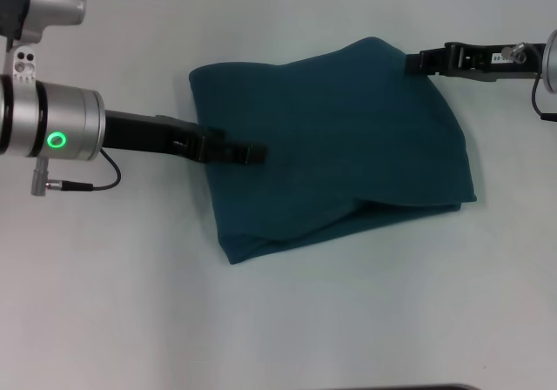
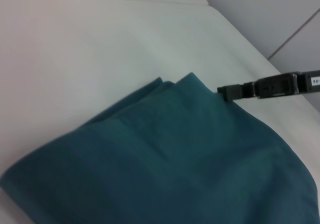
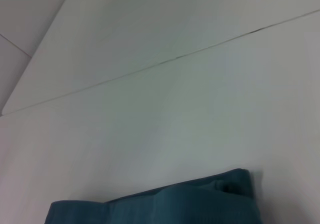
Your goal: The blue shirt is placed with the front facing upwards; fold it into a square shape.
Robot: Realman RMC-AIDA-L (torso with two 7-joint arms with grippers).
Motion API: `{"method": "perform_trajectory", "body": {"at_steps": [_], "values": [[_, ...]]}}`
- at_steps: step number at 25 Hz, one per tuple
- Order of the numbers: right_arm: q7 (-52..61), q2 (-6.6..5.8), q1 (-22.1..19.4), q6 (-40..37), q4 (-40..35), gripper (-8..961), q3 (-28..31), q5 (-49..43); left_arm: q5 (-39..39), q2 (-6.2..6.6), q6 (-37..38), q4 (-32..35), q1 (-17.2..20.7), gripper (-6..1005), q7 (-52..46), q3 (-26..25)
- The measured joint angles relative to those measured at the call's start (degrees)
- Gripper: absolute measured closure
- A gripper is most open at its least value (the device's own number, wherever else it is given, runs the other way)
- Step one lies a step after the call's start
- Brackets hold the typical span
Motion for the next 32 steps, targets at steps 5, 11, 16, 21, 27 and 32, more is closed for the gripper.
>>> {"method": "perform_trajectory", "body": {"at_steps": [5, 11, 16, 21, 27, 32], "values": [[-0.41, 0.41, 0.46, 0.45, 0.14, 666, 0.17, 0.10, -0.22, -0.14, 0.39, 2.59, -0.40, 35, 1.28, 0.26], [-0.56, 0.88, 1.34, 1.24, -0.12, 680, -0.05, 0.12, -0.38, -0.16, 0.42, 4.96, -0.89, 36, 2.35, 1.18], [-1.23, 1.06, 2.03, 2.33, 0.12, 768, -0.09, 0.12, -0.29, -0.06, 0.28, 6.25, -0.62, 36, 3.31, 1.63], [-1.41, 1.29, 2.56, 3.05, 0.15, 904, 0.01, 0.12, 0.04, -0.01, 0.34, 6.48, -0.35, 35, 3.90, 1.61], [-1.41, 1.44, 2.67, 3.11, -0.12, 903, 0.09, 0.33, 0.14, 0.16, 0.48, 6.79, 0.15, 35, 4.33, 1.58], [-1.41, 1.13, 2.48, 1.54, -1.18, 903, 0.02, 0.75, -0.02, 0.18, 1.74, 5.49, 0.27, 36, 4.45, 1.12]]}}
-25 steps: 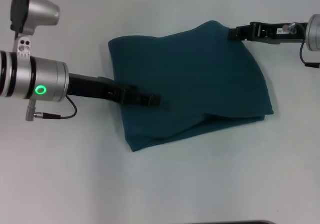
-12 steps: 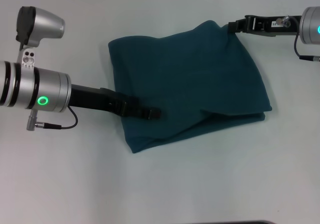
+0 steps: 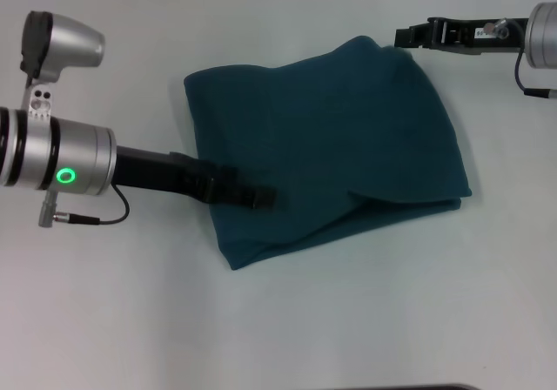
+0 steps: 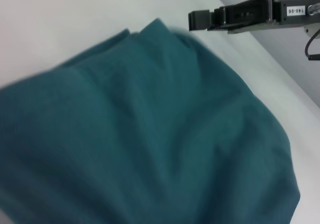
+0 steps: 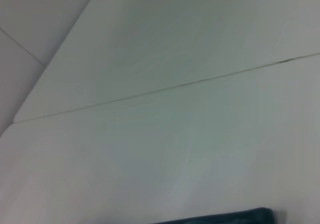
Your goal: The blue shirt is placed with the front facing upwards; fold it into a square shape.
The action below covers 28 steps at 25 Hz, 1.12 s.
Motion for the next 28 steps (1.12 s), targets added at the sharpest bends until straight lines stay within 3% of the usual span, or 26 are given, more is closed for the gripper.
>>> {"method": "perform_trajectory", "body": {"at_steps": [4, 12, 28], "values": [[-0.09, -0.01, -0.36, -2.92, -2.24, 902, -0.14, 0.53, -0.10, 0.01, 0.45, -2.45, -0.38, 35, -0.03, -0.16], [-3.15, -0.10, -0.46, -9.67, -2.69, 601, -0.40, 0.69, -0.36, -0.09, -1.18, -5.00, -2.80, 36, -0.40, -0.06], [-8.77, 0.92, -4.05, -17.54, -1.78, 618, -5.51, 0.37, -0.37, -0.26, -14.62, 0.95, -6.15, 37, -0.01, 0.54]]}}
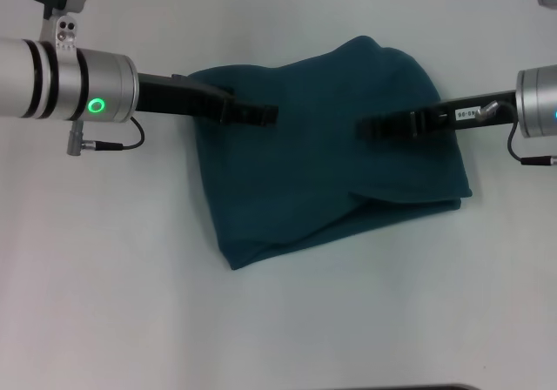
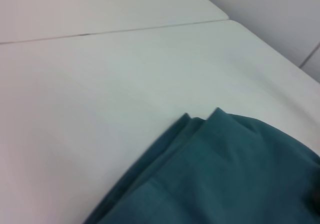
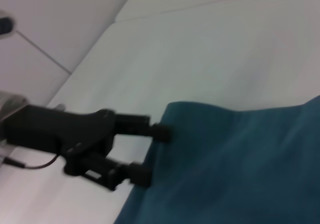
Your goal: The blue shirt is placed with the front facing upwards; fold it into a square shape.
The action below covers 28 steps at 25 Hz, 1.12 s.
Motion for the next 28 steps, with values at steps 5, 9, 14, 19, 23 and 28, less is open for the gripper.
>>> {"method": "perform_trajectory", "body": {"at_steps": [5, 9, 14, 19, 23, 28], "values": [[-0.78, 0.75, 0.15, -0.86, 0.03, 730, -0.82, -0.07, 0.32, 0.00, -2.33, 1.82, -0.92, 38, 0.11, 0.05], [-1.01, 1.09, 0.68, -1.03, 0.04, 777, -1.61, -0.08, 0.39, 0.00, -4.11, 2.80, -1.19, 52, 0.22, 0.99], [-1.01, 1.45, 1.37, -0.66, 0.04, 785, -3.05, -0.05, 0.44, 0.00, -7.21, 3.70, -1.23, 51, 0.15, 3.01], [-0.85, 1.57, 1.50, -0.56, 0.04, 783, -5.81, -0.12, 0.45, 0.00, -8.60, 4.36, -1.42, 52, 0.11, 3.62], [-0.58, 1.37, 1.20, -0.57, 0.70, 797, -8.96, -0.16, 0.48, 0.00, -9.05, 4.44, -1.35, 52, -0.06, 3.64], [0.53, 0.83, 0.74, -1.41, 1.55, 820, -10.93, -1.37, 0.51, 0.00, -9.16, 4.46, -1.20, 52, -0.23, 3.64]]}}
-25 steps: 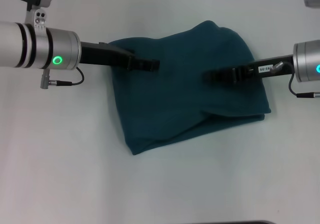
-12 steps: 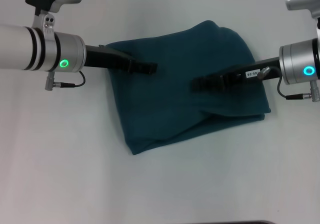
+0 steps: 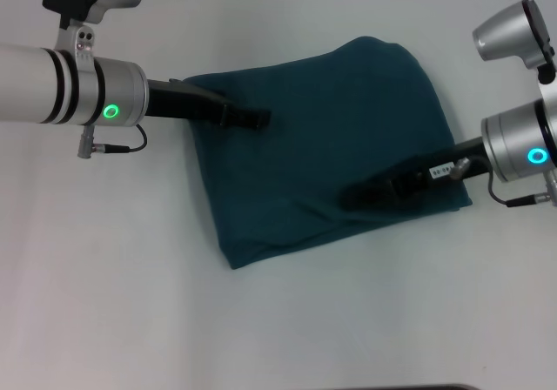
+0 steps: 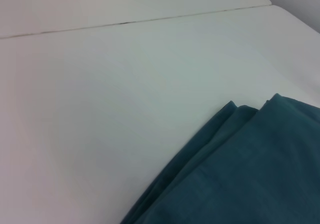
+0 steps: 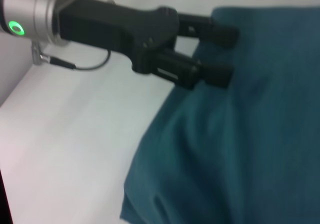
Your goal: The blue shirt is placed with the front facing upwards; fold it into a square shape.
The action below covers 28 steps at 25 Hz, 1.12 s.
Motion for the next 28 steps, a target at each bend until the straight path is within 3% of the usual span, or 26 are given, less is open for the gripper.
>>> {"method": "perform_trajectory", "body": {"at_steps": [15, 22, 28], "values": [[0.05, -1.42, -4.26, -5.72, -5.30, 857, 6.48, -0.76, -0.44, 0.08, 2.99, -2.63, 0.86, 51, -0.28, -0.47], [-1.52, -2.38, -4.11, -3.94, -6.01, 857, 13.35, -0.64, -7.44, 0.12, 14.47, -11.47, 4.80, 51, 0.13, -0.63], [-1.66, -1.85, -3.18, 2.33, -5.76, 857, 12.58, -1.09, -13.38, 0.19, 18.27, -17.41, 9.81, 51, 0.25, -0.76]]}}
